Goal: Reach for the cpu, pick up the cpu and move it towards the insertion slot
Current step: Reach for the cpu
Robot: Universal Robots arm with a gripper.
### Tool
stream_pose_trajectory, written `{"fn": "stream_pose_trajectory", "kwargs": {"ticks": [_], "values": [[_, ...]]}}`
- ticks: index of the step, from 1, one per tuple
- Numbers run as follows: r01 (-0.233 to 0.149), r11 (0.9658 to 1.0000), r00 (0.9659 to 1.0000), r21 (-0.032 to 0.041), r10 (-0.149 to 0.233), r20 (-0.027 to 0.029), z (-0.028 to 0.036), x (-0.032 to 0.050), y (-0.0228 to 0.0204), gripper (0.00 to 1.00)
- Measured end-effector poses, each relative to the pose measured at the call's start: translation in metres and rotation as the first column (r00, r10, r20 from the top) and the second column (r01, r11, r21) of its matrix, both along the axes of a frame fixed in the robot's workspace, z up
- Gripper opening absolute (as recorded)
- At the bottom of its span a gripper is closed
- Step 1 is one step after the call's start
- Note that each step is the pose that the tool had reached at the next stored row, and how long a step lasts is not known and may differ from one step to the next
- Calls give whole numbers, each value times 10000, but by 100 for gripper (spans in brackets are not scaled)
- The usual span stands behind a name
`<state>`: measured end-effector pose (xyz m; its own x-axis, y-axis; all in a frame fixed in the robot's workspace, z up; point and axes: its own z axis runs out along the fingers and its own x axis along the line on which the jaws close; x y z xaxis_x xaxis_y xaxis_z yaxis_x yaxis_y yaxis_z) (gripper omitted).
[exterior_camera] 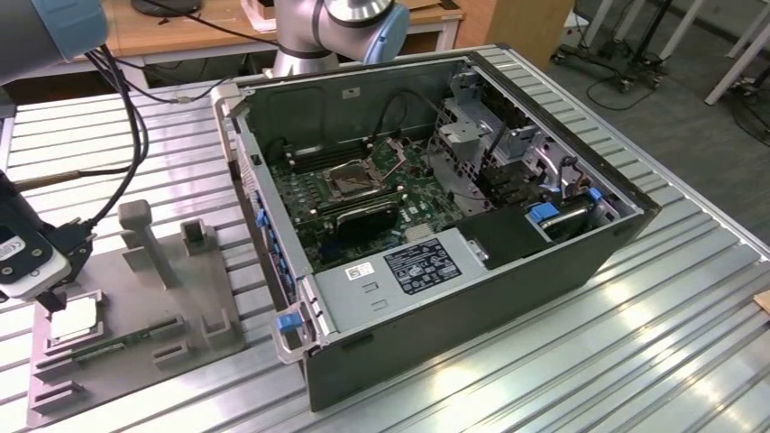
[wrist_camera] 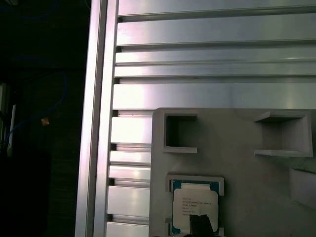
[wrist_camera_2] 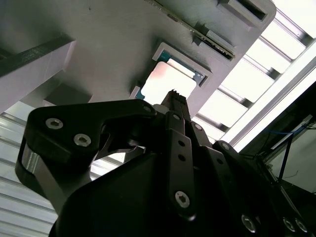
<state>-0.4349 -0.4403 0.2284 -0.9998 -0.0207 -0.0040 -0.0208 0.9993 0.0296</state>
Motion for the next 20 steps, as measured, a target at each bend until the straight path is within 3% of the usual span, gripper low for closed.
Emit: {"fn": "stream_pose_trajectory", "kwargs": {"ticks": [20], "values": [[0, 10000, 10000, 1, 0, 2, -86, 0, 0, 10]]}}
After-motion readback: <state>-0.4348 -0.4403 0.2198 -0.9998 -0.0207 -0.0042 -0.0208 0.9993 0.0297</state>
